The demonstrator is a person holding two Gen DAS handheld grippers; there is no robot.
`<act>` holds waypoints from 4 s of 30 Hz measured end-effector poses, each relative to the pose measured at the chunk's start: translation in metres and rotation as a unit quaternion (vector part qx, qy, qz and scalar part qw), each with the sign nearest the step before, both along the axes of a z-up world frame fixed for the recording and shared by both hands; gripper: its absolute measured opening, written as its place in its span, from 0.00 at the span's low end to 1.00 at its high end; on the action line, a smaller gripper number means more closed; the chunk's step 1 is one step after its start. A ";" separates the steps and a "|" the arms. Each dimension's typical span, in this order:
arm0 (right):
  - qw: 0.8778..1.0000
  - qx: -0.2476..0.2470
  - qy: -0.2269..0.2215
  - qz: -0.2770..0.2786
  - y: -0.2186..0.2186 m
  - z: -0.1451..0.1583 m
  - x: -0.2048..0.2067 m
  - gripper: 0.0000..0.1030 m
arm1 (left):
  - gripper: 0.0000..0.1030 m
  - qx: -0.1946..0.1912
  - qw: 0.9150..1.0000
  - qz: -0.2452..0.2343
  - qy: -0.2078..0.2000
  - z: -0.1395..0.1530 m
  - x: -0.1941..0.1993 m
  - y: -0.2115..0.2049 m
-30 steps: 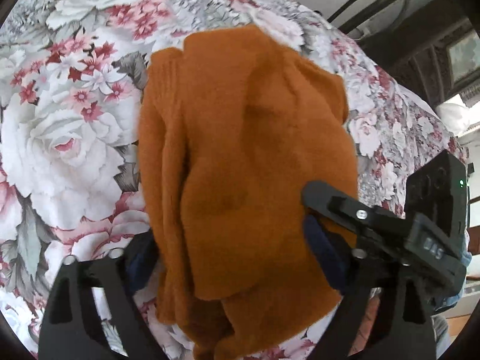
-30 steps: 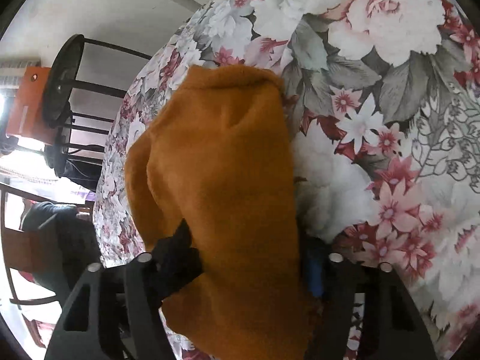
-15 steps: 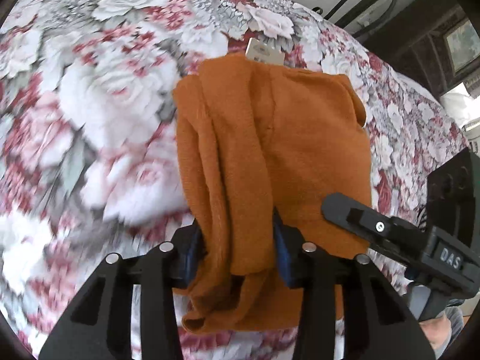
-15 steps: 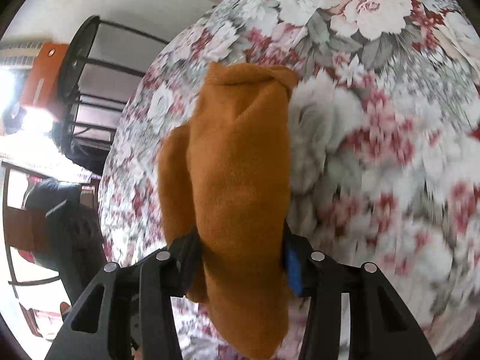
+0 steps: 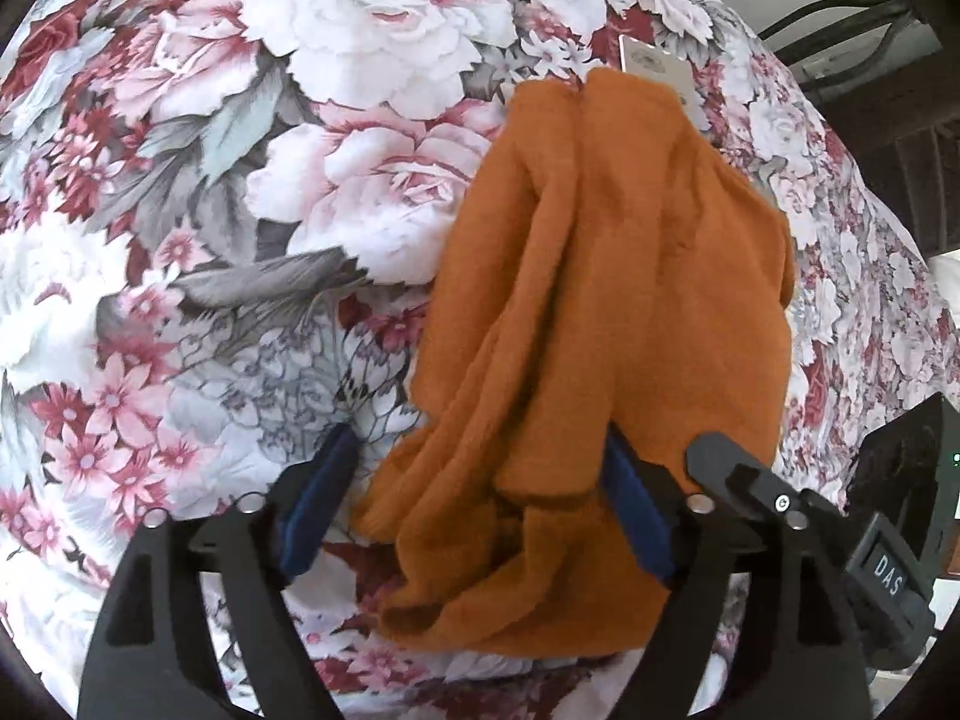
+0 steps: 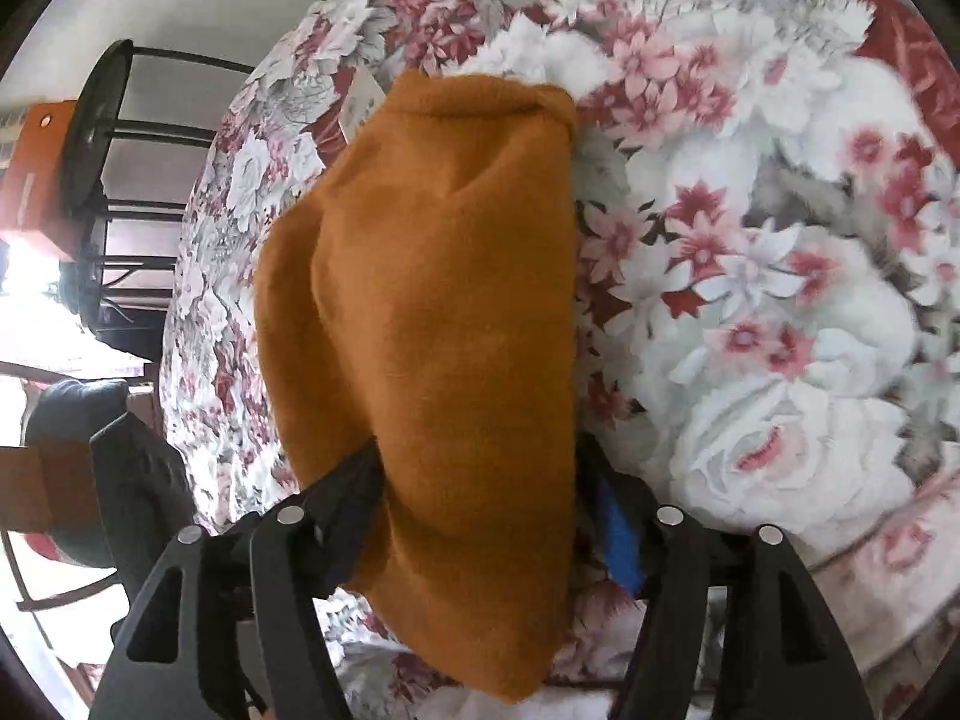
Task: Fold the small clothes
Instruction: 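Lift the cardigan bundle with both grippers and carry it across the bedspread, then lower the cardigan bundle beside the cardboard and open both grippers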
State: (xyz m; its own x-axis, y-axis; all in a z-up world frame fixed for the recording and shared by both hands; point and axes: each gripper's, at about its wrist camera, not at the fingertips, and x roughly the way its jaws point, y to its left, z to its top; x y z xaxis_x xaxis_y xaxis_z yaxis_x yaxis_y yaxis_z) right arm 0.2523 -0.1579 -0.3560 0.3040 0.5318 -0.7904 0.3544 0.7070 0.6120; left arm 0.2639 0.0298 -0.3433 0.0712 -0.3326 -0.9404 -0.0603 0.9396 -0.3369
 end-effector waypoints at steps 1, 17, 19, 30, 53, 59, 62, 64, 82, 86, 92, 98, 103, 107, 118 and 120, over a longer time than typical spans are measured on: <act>1.000 -0.003 -0.003 0.008 0.000 -0.001 0.002 0.63 | 0.82 0.004 1.000 0.002 -0.001 -0.001 0.004 -0.006; 0.990 -0.002 -0.135 0.052 0.019 0.077 -0.026 0.41 | 0.31 0.014 0.991 -0.028 -0.130 0.091 -0.028 -0.005; 0.988 0.008 -0.144 0.053 0.024 0.085 -0.032 0.41 | 0.31 0.018 0.990 -0.014 -0.143 0.110 -0.039 0.002; 0.968 0.028 -0.217 0.124 0.092 0.140 -0.045 0.41 | 0.31 0.091 0.968 0.056 -0.229 0.177 -0.099 0.056; 0.889 0.125 -0.312 0.312 0.344 0.228 -0.043 0.41 | 0.31 0.142 0.895 0.291 -0.308 0.254 -0.191 0.293; 0.864 0.134 -0.319 0.366 0.426 0.228 -0.040 0.41 | 0.31 0.142 0.868 0.358 -0.314 0.254 -0.208 0.366; 0.859 0.148 -0.307 0.381 0.461 0.216 -0.040 0.41 | 0.31 0.161 0.857 0.379 -0.311 0.249 -0.214 0.396; 0.856 0.152 -0.301 0.391 0.480 0.208 -0.042 0.41 | 0.31 0.172 0.852 0.390 -0.304 0.242 -0.217 0.417; 0.905 0.032 -0.143 0.400 0.581 0.045 0.007 0.50 | 0.57 0.232 0.878 0.413 -0.071 0.107 -0.169 0.546; 0.898 0.002 -0.164 0.409 0.587 0.061 0.002 0.54 | 0.88 0.304 0.861 0.403 -0.056 0.112 -0.170 0.544; 0.904 -0.026 -0.228 0.361 0.562 0.109 -0.002 0.55 | 0.87 0.302 0.845 0.430 -0.095 0.148 -0.176 0.539; 0.865 -0.146 -0.211 0.431 0.584 0.096 -0.023 0.53 | 0.91 0.336 0.864 0.375 -0.005 0.109 -0.157 0.525; 0.845 -0.174 -0.251 0.440 0.561 0.088 -0.039 0.73 | 0.96 0.300 0.867 0.399 -0.004 0.110 -0.171 0.528; 0.862 -0.112 -0.286 0.404 0.549 0.132 -0.035 0.78 | 0.95 0.287 0.850 0.439 -0.057 0.146 -0.192 0.530; 0.848 -0.185 -0.293 0.400 0.588 0.119 0.010 0.94 | 0.95 0.299 0.855 0.421 -0.033 0.122 -0.167 0.548; 0.842 -0.208 -0.271 0.417 0.599 0.102 0.014 0.95 | 0.95 0.317 0.855 0.410 -0.025 0.119 -0.158 0.546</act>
State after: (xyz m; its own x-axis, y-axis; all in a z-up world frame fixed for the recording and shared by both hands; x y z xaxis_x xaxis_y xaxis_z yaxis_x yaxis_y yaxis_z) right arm 0.2662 0.4406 -0.2538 0.3384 0.4512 -0.8258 -0.6231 0.7650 0.1627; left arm 0.1055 0.5760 -0.2240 0.0812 0.4246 -0.9017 -0.7872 0.5822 0.2033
